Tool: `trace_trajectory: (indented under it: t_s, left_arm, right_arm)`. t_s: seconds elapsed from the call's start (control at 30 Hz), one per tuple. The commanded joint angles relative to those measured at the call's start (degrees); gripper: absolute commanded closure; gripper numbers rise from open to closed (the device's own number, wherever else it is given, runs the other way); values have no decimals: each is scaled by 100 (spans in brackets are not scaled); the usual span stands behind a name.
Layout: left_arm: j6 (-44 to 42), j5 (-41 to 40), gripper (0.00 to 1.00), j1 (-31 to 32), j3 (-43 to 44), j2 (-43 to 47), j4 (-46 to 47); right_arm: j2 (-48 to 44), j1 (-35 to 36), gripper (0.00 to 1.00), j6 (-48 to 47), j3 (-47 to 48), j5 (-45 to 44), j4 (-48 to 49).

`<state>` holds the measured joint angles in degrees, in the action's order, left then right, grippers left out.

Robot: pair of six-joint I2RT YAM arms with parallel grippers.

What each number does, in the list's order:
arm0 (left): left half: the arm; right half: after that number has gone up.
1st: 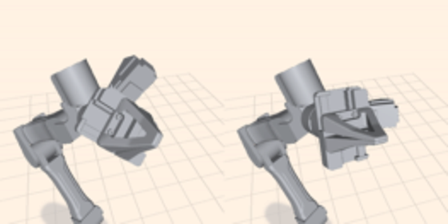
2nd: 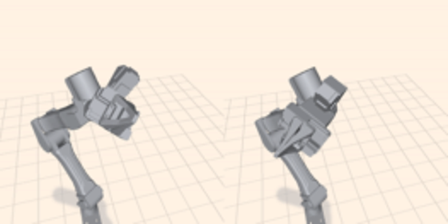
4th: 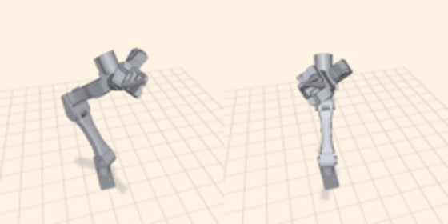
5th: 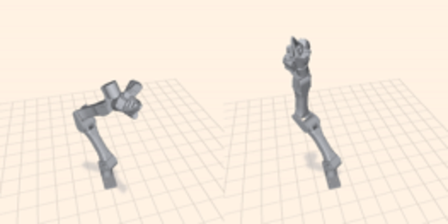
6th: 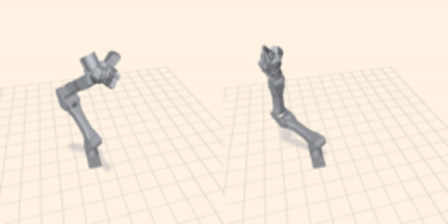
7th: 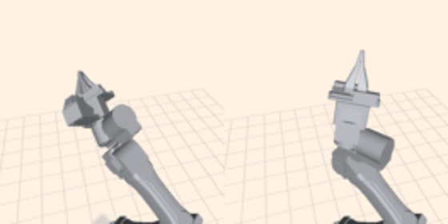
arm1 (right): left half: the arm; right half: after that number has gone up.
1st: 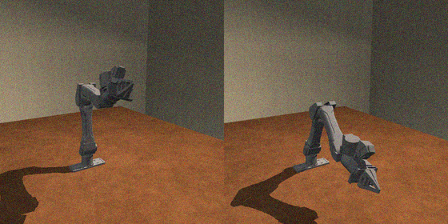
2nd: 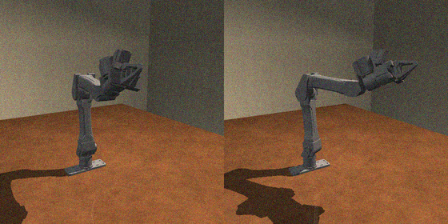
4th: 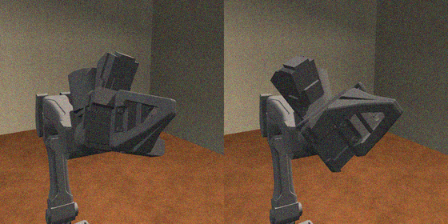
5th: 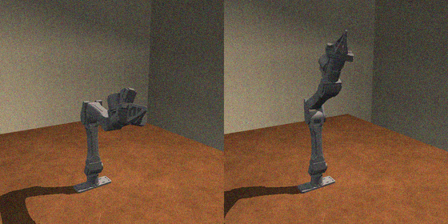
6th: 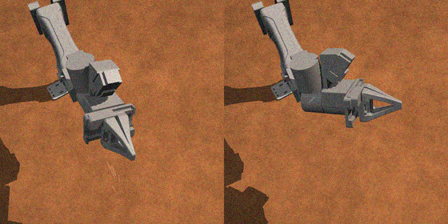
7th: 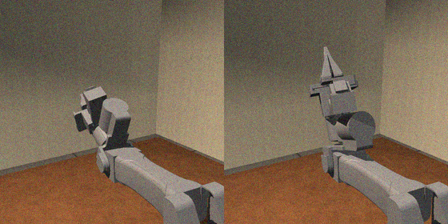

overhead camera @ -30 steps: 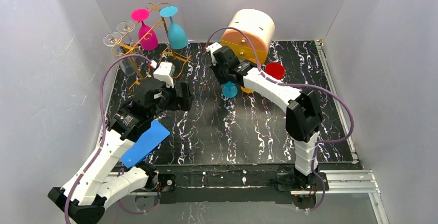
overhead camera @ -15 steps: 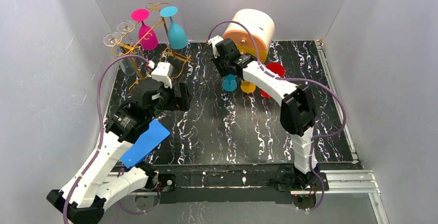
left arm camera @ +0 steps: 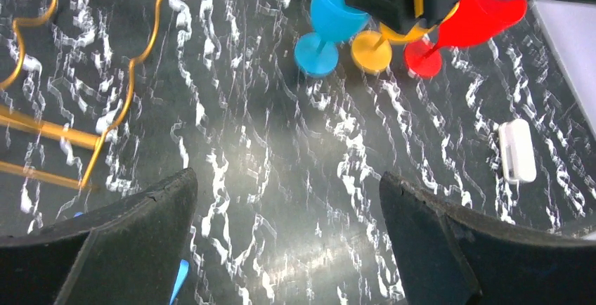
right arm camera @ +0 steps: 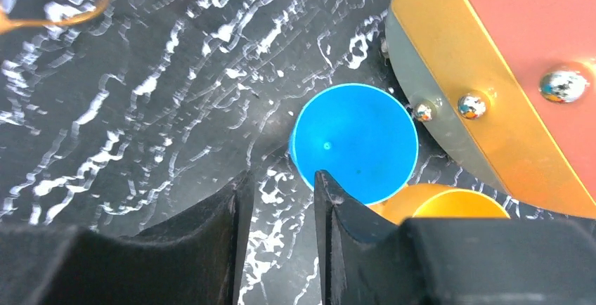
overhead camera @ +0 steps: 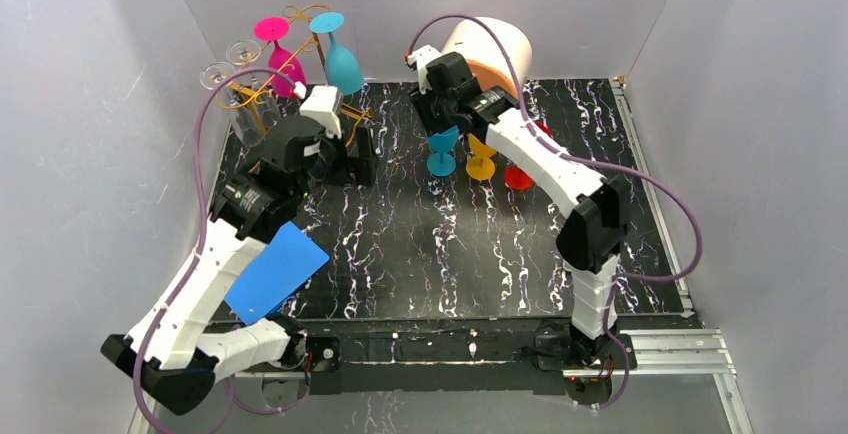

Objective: Take the wine glass off the wine glass rack
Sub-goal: Place the wine glass at the center of the board, then pick up the wine glass from the wine rack.

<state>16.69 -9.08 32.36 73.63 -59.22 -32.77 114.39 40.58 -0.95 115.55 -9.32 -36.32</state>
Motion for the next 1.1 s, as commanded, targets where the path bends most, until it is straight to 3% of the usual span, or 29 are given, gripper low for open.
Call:
trace_trajectory:
  t_s: [0.0,0.1,0.23,0.37,0.7,1.07]
  left_arm:
    - [103,-362,2,-66,1735,-891,-797]
    - [95,-378,2,-188,2254,-1166,-725]
    - [134,-24,2,-664,3394,-1985,-1076]
    - [274,339,3,-1231,3593,-2355,-765]
    - [698,1234,9,-2192,4474,-3372,-21]
    - [1140,1972,20,-2968,5448,-4421,791]
  right_arm:
    - [-1328,35,53,567,-1092,695,584]
    - [-2207,30,48,868,-2221,1362,1401]
    - [-3019,34,40,1268,-2966,1588,1981]
    - [-3572,29,37,1641,-3446,1689,2236]
    - [-4432,30,35,2813,-4620,2596,2391]
    - [-5089,32,34,3469,-5253,2674,2315]
